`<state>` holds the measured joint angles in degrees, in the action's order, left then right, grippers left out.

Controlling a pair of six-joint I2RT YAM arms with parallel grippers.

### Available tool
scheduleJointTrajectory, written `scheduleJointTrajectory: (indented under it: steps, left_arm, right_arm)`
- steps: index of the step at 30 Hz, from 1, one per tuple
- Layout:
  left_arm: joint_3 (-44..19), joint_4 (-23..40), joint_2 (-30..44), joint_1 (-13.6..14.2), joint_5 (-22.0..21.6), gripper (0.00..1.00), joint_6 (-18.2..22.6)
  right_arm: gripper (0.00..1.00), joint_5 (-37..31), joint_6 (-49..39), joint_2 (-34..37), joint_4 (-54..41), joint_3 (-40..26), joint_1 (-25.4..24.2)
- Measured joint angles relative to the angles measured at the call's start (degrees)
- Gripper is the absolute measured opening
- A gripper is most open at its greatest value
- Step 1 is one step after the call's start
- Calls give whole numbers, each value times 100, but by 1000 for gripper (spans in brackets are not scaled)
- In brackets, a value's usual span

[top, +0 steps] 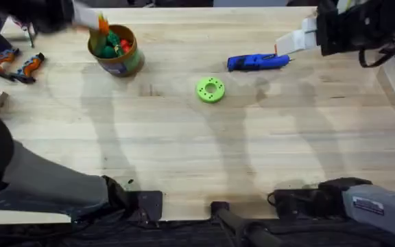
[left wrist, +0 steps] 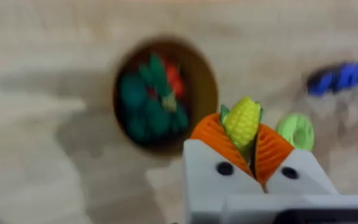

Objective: Pick up the gripper from the table and insert it into the empty holder that is missing its gripper. Then pick up a screw, insert it into the mounting hole, and use the screwdriver to tighten it. Finally, clean up the table by picking up the vegetable and placing it into the bucket.

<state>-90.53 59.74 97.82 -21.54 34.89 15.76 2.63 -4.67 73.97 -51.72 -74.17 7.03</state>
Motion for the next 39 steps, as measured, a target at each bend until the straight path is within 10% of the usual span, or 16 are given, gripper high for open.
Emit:
scheduleJointTrajectory:
  steps: [6,20,29,39]
  left_arm:
    - [-224,-1266,0,421,-219,22,-837]
    - [-224,-1372,806,889,-1335,22,-1328]
    - [-224,-1362,1168,887,-1392,803,-1382]
    - [-224,-577,588,887,-1404,885,-1268]
  right_arm:
    - [993,0,0,-2,1,0,0]
    - [993,0,0,0,1,0,0]
    - [993,0,0,-1,-1,0,0]
    - [993,0,0,0,-1,0,0]
